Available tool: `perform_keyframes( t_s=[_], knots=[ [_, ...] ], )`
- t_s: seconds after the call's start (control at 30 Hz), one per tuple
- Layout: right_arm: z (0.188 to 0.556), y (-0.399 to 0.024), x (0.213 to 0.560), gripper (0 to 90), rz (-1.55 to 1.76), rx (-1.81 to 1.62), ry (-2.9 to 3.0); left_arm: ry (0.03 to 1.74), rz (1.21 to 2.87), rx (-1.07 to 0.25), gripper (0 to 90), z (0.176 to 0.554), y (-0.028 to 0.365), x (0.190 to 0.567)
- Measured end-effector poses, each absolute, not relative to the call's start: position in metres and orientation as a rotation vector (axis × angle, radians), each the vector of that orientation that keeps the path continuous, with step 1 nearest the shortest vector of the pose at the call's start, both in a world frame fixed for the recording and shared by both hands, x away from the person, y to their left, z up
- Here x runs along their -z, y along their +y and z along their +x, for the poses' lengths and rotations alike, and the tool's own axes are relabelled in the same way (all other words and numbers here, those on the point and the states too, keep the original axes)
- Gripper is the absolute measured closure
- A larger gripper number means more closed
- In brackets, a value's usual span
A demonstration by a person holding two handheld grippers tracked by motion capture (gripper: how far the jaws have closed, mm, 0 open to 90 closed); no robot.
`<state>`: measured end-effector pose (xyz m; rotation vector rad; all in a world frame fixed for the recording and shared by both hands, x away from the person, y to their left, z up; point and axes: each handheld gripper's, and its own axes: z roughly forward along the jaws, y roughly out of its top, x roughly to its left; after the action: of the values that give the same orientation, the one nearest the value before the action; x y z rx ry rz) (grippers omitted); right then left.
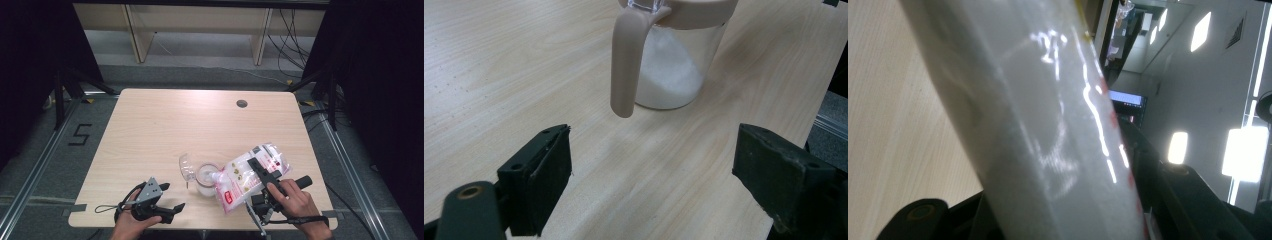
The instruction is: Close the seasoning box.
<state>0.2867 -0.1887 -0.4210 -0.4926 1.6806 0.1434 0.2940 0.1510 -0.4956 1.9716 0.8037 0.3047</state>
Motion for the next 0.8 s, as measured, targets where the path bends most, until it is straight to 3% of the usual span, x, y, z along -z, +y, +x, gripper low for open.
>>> perform_keyframes(
  t_s=[0.8],
  knots=[
    [0.2922,-0.1861,0.4224,63.5,-0.475,-0.143,1.691,0.795,2.001,-0.316,15.4,0.2951,0.1523,0.4955]
  ],
)
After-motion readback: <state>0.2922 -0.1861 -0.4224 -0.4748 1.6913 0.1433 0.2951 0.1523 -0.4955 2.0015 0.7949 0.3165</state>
